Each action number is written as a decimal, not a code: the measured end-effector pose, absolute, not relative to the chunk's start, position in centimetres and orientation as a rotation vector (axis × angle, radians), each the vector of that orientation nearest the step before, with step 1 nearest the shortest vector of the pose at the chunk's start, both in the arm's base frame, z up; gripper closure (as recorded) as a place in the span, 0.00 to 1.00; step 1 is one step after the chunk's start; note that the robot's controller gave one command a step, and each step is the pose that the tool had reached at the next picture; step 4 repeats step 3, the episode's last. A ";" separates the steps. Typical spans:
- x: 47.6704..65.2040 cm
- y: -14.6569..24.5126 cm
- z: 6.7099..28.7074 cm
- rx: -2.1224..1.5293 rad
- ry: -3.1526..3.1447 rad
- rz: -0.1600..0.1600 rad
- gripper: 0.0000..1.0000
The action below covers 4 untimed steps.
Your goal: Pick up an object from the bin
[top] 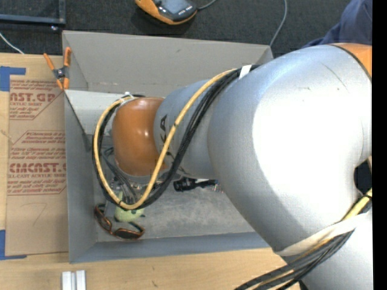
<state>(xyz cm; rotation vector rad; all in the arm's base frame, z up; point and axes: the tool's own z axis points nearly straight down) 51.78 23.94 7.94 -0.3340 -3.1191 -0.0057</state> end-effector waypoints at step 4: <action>51.9 24.0 12.3 -0.334 -3.125 -0.013 1.00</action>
Offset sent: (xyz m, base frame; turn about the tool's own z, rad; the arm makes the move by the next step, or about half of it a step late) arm -0.0001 -0.0001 0.0648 0.0000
